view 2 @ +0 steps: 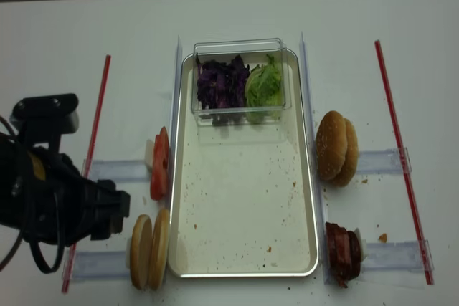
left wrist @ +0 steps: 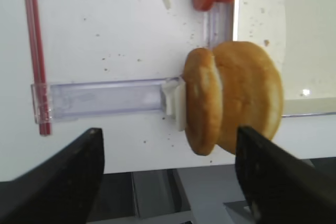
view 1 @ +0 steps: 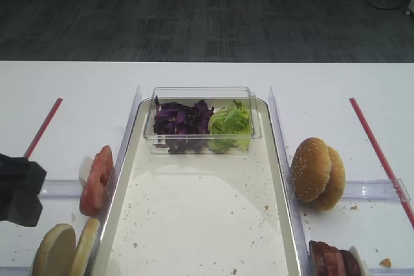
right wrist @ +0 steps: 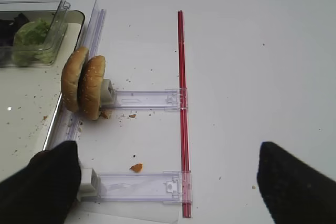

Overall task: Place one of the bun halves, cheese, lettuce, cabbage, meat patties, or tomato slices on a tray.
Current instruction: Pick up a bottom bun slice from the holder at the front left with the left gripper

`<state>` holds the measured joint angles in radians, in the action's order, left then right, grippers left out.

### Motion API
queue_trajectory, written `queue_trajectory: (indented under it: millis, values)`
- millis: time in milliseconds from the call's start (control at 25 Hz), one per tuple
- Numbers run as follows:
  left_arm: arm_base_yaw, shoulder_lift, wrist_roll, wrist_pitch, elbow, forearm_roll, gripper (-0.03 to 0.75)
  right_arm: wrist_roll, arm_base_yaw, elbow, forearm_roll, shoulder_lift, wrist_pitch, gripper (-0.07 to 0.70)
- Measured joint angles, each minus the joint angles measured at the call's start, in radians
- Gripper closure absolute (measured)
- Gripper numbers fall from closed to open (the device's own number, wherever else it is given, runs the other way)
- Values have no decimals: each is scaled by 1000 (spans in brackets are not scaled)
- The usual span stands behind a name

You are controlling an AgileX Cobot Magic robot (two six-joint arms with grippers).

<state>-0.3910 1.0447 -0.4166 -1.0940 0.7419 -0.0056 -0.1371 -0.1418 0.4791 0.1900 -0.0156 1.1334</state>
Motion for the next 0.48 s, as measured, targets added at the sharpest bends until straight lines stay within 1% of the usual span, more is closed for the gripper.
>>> queue_trajectory:
  millis: [120,200,360,480]
  values:
    - [-138,0,-141,15,19,49,233,0,0,0,0,0,0,-60]
    - [-211,9,-213,18,22,75,233,0,0,0,0,0,0,-60]
    - [-307,54,-318,25,22,95,233,0,0,0,0,0,0,-60]
    - [-367,95,-367,57,29,102,233,0,0,0,0,0,0,-60]
